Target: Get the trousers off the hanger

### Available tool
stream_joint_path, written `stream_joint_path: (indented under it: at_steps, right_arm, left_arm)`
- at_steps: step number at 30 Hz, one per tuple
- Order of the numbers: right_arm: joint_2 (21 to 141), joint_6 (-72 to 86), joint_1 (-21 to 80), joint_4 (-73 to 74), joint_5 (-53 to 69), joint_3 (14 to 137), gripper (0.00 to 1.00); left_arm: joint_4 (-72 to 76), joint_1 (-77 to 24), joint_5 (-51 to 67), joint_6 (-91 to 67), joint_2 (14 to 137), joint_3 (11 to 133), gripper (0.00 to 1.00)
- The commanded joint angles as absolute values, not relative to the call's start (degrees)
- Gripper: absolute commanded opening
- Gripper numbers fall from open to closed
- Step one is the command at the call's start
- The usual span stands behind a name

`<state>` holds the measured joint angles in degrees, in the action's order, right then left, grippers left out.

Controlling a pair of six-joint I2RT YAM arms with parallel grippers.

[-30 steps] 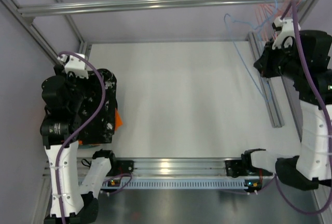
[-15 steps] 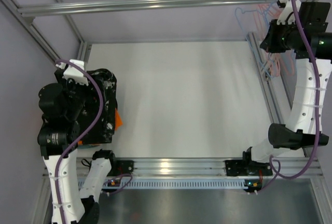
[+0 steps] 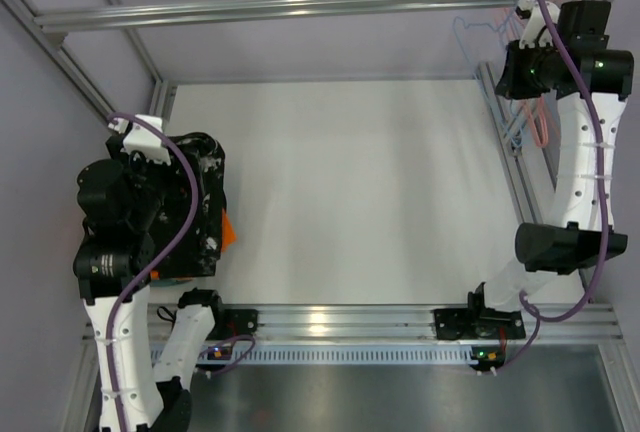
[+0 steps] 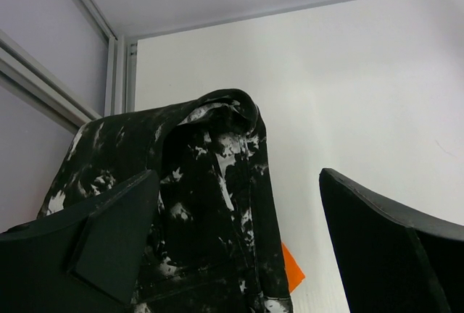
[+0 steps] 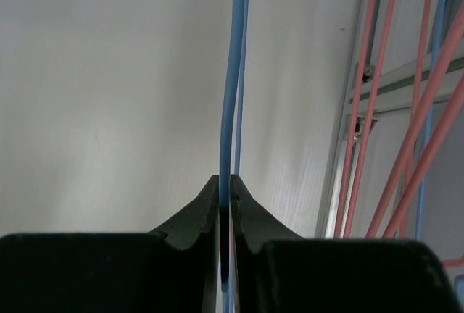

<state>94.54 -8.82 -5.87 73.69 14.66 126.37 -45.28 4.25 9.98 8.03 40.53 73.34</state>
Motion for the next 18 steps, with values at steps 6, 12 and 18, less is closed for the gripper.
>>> stream_joint_path:
  at_steps: [6, 12, 18]
  right_arm:
    - [85.8, -10.5, -6.9, 69.5, 16.4, 118.4, 0.45]
    - [77.4, -9.8, -7.1, 68.8, 17.8, 109.1, 0.75]
    - [63.7, -10.4, -7.6, 66.6, 24.2, 95.6, 0.96]
  left_arm:
    - [-52.9, 4.4, 13.0, 7.4, 45.3, 75.7, 0.98]
    - [-59.5, 4.3, 12.8, 7.5, 51.7, 75.3, 0.98]
    - [-62.1, 4.4, 13.0, 6.1, 54.6, 74.3, 0.98]
